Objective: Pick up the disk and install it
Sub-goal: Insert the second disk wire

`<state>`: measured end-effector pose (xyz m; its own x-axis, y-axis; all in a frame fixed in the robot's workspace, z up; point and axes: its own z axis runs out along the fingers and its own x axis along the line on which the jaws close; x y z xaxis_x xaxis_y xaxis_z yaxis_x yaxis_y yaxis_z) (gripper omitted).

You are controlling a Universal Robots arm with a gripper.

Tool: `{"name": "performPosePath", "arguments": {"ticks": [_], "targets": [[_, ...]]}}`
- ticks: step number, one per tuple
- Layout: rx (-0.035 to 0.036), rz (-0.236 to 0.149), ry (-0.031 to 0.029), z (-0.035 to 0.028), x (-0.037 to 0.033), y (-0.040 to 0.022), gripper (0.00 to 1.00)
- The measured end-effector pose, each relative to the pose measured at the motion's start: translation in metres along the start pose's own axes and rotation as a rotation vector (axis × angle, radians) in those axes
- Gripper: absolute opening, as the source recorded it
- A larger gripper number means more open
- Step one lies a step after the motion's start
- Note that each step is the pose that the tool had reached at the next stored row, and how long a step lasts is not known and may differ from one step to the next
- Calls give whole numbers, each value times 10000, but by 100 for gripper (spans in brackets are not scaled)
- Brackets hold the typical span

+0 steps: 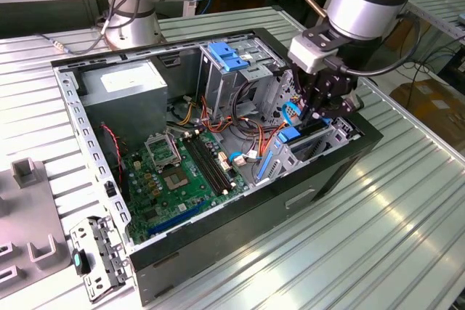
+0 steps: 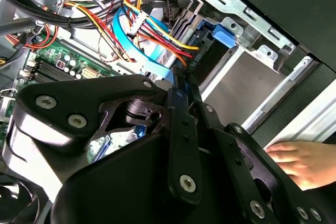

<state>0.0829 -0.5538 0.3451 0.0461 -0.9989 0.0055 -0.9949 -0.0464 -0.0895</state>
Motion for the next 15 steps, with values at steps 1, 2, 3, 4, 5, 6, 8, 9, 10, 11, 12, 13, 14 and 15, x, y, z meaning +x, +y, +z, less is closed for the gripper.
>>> {"name": "performPosePath", "arguments": {"ticks": [1,2,3,4,5,6,8,9,10,11,12,13,14,15], "targets": [[0,0,-2,5,0,0,16],[0,0,-1,17,0,1,16],[-1,0,2,23,0,2,16],[-1,0,2,23,0,2,16],[0,0,0,24,0,2,16],[0,0,-1,25,0,2,16],[0,0,-1,25,0,2,16],[0,0,-2,25,0,2,16],[0,0,-2,26,0,2,16],[0,0,-5,25,-1,2,17],[0,1,-6,17,-3,1,17],[0,0,-3,-14,-6,-2,17],[0,0,-3,-56,-7,-6,24],[0,0,-2,-91,-7,-9,24]]}}
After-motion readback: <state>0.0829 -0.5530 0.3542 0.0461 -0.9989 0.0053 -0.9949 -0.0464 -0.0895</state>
